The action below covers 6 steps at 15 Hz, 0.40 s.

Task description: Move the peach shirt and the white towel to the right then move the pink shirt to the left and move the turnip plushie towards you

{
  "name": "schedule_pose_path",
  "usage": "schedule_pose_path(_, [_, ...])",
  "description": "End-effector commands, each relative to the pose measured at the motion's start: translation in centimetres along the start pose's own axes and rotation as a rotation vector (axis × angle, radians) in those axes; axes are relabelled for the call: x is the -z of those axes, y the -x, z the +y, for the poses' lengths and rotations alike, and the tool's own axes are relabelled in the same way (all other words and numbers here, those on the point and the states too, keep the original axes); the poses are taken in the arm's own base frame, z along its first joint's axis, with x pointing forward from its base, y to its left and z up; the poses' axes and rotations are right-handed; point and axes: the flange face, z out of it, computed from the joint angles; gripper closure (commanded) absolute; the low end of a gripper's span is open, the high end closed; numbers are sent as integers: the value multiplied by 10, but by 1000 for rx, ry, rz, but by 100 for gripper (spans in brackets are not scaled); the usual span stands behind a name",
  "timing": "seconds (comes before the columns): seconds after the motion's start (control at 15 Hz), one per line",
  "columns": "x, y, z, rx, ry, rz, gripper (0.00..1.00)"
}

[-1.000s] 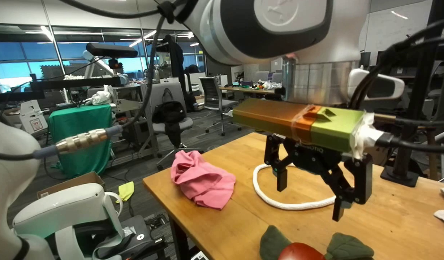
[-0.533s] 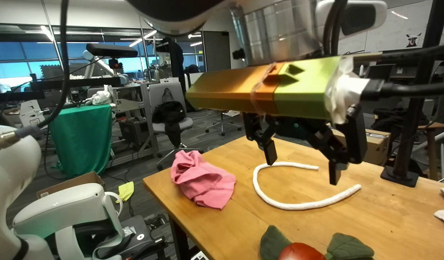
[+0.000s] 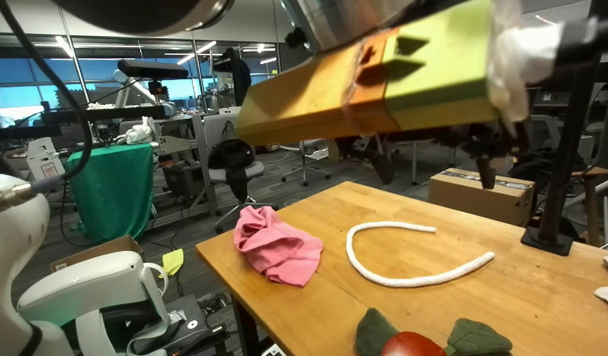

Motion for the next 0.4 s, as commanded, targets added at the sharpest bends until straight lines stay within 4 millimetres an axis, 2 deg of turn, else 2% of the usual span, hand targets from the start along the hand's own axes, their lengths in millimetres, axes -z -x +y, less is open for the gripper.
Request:
schedule_pose_path(0.0, [12, -14, 6, 30, 13, 179, 0])
schedule_pose_path(0.07, [12, -16, 8, 24, 0, 222, 0])
schedule_pose_path(0.13, [6, -11, 4, 14, 9, 126, 0])
schedule_pose_path(0.33, [5, -14, 6, 15, -6, 176, 0])
